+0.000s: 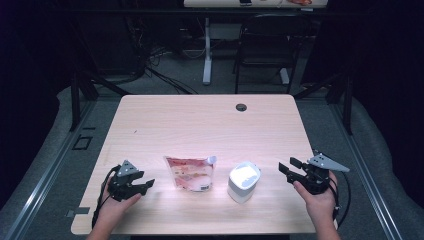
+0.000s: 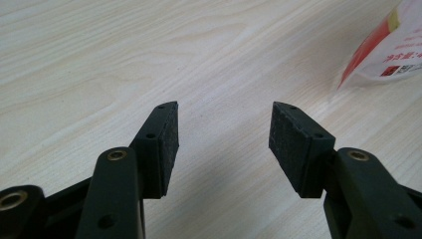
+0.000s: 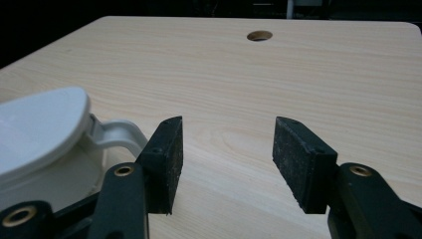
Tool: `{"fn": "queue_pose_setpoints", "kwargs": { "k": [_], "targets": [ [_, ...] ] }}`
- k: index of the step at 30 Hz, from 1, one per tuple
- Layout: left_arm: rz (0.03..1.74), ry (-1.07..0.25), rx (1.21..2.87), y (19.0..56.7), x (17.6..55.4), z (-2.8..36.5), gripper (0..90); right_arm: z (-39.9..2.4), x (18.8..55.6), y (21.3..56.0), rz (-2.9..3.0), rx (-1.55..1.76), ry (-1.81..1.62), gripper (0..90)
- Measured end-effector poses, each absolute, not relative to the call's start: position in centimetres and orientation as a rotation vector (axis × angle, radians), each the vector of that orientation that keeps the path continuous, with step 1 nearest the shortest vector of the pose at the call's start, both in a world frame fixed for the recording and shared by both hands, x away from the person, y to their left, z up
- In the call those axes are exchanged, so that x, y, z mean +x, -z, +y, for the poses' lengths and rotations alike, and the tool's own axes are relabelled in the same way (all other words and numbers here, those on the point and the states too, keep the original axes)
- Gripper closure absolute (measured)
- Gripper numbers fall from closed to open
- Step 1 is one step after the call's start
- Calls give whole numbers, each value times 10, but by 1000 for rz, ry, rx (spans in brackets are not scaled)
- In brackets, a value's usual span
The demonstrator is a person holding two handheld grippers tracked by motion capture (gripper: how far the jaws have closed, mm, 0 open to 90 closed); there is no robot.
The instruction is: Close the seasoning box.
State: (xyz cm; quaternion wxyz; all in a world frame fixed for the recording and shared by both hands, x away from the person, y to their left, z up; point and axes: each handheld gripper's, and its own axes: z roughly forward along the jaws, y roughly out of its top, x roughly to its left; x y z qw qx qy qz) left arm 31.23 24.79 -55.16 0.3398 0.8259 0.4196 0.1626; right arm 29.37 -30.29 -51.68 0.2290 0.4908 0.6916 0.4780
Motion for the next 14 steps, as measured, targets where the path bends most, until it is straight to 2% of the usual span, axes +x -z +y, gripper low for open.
{"fn": "queue_pose_setpoints", "kwargs": {
  "k": [6,14],
  "targets": [
    [1097,-419,2152,554,314,248,455,-305,296,537,1919,1400,-1252,454],
    [1116,-417,2136,553,315,253,439,-308,297,543,1915,1419,-1247,451]
  ]
}}
